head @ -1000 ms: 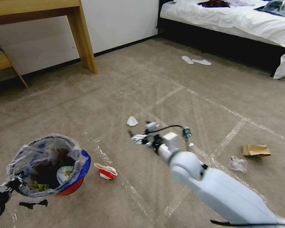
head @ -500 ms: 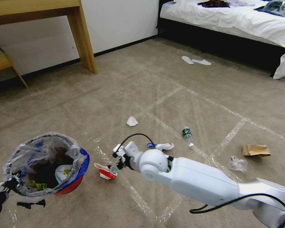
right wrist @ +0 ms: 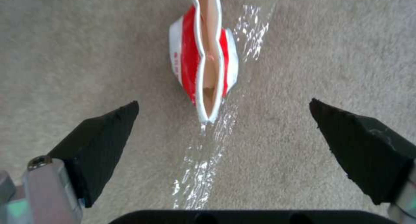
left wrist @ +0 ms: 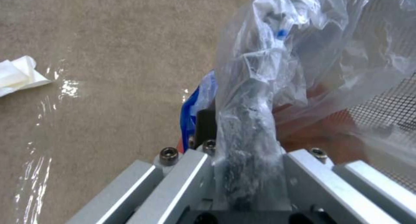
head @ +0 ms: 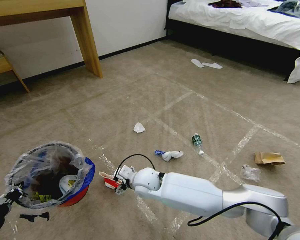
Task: Pick up the trash bin and place the garbage on the floor into it.
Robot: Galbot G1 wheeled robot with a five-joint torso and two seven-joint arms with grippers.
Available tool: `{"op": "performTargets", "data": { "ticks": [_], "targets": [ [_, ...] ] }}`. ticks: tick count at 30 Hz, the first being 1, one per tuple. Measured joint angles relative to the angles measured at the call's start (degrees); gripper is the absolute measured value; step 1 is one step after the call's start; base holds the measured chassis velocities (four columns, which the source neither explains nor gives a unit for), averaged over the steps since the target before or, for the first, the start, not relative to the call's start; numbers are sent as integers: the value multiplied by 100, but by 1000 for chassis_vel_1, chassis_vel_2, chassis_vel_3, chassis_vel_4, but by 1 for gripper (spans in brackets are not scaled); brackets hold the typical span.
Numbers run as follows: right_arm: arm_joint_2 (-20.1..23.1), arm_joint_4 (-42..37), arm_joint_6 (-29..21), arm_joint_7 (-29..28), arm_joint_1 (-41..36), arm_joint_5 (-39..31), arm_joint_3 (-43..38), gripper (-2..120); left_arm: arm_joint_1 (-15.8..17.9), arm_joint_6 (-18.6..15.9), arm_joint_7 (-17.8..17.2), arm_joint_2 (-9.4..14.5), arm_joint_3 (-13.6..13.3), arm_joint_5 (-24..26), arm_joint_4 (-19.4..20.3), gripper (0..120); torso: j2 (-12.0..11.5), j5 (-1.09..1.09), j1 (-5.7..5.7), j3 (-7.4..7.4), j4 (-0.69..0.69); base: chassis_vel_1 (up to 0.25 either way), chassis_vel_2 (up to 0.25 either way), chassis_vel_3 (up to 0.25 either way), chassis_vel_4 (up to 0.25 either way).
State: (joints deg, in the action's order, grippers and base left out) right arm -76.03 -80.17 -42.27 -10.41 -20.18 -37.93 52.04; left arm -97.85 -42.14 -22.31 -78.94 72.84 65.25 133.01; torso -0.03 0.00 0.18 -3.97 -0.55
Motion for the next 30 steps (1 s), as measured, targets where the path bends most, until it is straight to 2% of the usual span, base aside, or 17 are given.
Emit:
{"op": "performTargets", "data": {
  "ticks": [5, 17, 19, 21, 22, 23, 25, 26, 30],
  "targets": [
    [-289, 620, 484, 166, -172, 401, -66, 99, -32, 0, 20, -28, 10, -26, -23, 0, 0, 0, 0, 0, 0, 0, 0, 0, 0],
    [-603, 1333, 1141, 206, -389, 637, -50, 91, -43, 0, 39, -12, 38, -23, -48, 0, 0, 0, 0, 0, 0, 0, 0, 0, 0],
    [-707, 1574, 1460, 192, -429, 708, -38, 81, -44, 0, 43, -18, 38, -27, -59, 0, 0, 0, 0, 0, 0, 0, 0, 0, 0],
    [-743, 1660, 1561, 192, -442, 734, -31, 79, -45, 0, 45, -18, 38, -27, -62, 0, 0, 0, -1, 0, 0, 0, 0, 0, 0],
    [-802, 1785, 1740, 190, -464, 774, -14, 71, -49, 0, 46, -16, 43, -28, -64, 0, 0, 0, 0, 0, 0, 0, 0, 0, 0],
    [-802, 1785, 1740, 190, -464, 774, -14, 71, -49, 0, 46, -16, 43, -28, -64, 0, 0, 0, 0, 0, 0, 0, 0, 0, 0],
    [-904, 1954, 1958, 189, -506, 830, -9, 60, -65, 0, 52, -16, 47, -28, -62, 0, 0, 0, -1, 0, 0, 0, 0, 0, 0],
    [-904, 1954, 1958, 189, -506, 830, -9, 60, -65, 0, 52, -16, 47, -28, -62, 0, 0, 0, -1, 0, 0, 0, 0, 0, 0],
    [-1017, 2147, 2149, 188, -560, 917, 16, 42, -80, 0, 71, -45, 52, -34, -51, 0, 0, 0, -1, 0, 0, 0, 0, 0, 0]
  ]
}}
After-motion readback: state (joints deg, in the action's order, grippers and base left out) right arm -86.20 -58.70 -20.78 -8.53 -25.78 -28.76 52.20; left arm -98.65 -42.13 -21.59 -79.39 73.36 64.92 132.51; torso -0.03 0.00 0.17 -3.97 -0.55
